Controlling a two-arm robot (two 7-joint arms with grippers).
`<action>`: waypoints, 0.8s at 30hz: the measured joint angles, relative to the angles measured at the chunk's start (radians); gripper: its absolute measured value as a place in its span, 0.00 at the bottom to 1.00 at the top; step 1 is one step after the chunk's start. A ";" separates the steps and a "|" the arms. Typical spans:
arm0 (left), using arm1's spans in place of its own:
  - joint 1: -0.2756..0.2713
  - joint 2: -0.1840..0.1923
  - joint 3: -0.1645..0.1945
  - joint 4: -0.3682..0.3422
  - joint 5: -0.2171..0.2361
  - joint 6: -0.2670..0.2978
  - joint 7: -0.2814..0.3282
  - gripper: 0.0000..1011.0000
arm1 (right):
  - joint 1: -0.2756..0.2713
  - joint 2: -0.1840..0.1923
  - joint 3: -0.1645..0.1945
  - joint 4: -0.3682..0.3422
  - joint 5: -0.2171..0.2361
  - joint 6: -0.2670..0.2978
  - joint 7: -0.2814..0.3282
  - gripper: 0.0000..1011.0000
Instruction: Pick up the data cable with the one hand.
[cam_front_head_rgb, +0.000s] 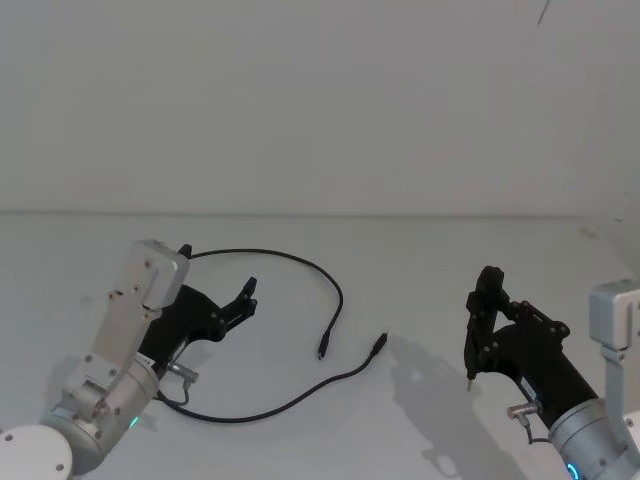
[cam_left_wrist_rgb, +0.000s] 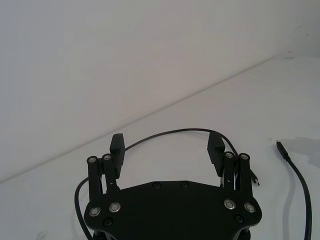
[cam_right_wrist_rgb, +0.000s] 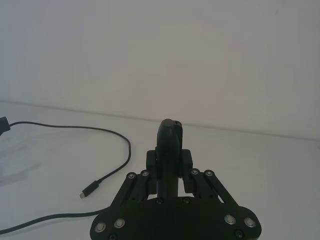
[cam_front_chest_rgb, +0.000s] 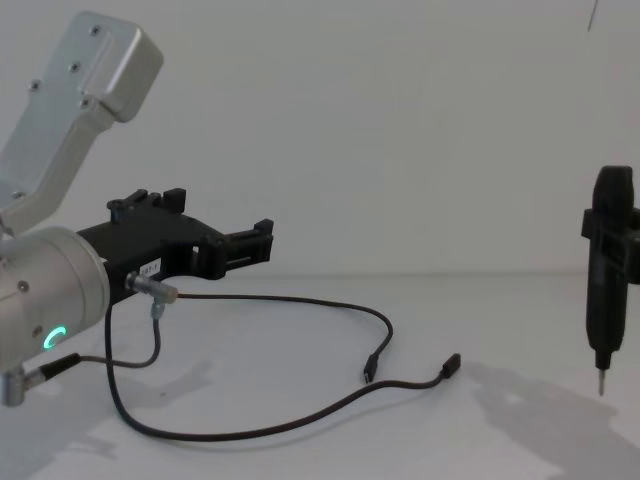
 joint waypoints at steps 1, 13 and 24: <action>0.000 0.000 0.000 0.000 0.000 0.000 0.000 0.99 | 0.000 0.000 0.000 0.000 0.000 0.000 0.000 0.28; -0.002 0.000 0.000 0.002 -0.001 0.000 -0.004 0.99 | 0.000 0.000 0.000 0.000 0.000 0.000 0.000 0.28; -0.028 0.002 0.012 0.028 -0.031 -0.002 -0.087 0.99 | 0.000 0.000 0.000 0.000 0.000 0.000 0.000 0.28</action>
